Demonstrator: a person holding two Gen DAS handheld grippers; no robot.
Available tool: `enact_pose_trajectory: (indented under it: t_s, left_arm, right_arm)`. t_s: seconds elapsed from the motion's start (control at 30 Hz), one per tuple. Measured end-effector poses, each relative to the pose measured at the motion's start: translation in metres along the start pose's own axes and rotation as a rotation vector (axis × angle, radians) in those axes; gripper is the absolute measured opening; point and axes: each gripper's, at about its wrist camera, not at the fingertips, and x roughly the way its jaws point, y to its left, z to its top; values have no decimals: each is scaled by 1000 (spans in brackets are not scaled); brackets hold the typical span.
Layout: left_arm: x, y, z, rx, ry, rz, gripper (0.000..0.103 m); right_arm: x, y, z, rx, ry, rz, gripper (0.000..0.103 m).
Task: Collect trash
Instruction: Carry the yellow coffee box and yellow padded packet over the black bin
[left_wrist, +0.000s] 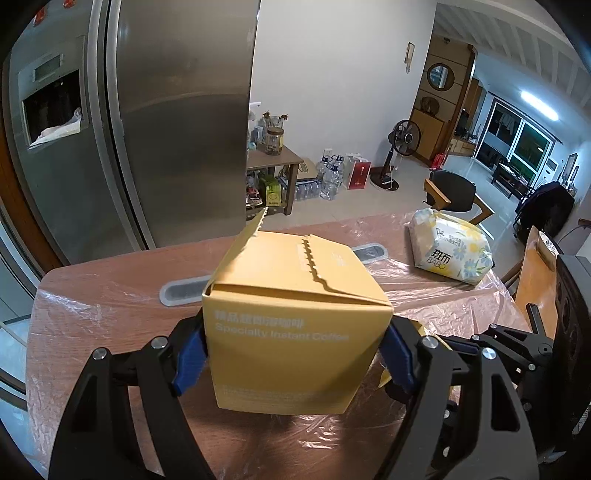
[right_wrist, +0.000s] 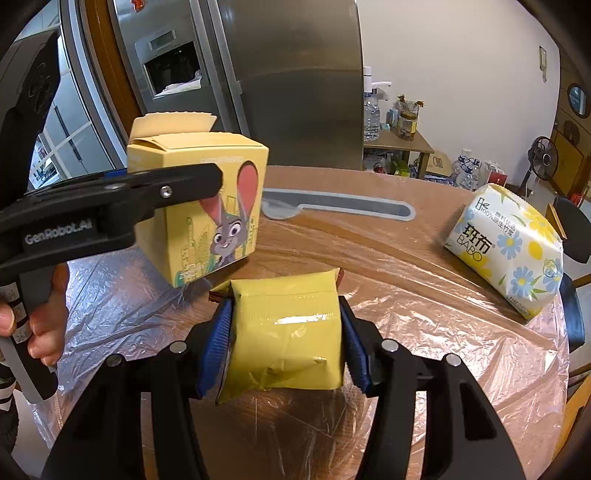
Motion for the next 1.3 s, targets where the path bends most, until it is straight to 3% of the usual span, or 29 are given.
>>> enact_pose_trajectory:
  t_s: [0.5, 0.97, 1.3]
  left_arm:
    - [-64, -7, -31, 8, -46, -3, 79]
    - [-160, -29, -111, 20, -43, -51, 79]
    - [-201, -44, -152, 23, -13, -69, 79]
  right_arm:
    - [-56, 0, -20, 6, -48, 61, 54]
    - [-130, 21, -75, -25, -63, 175, 54]
    - [-159, 39, -118, -39, -26, 226, 54]
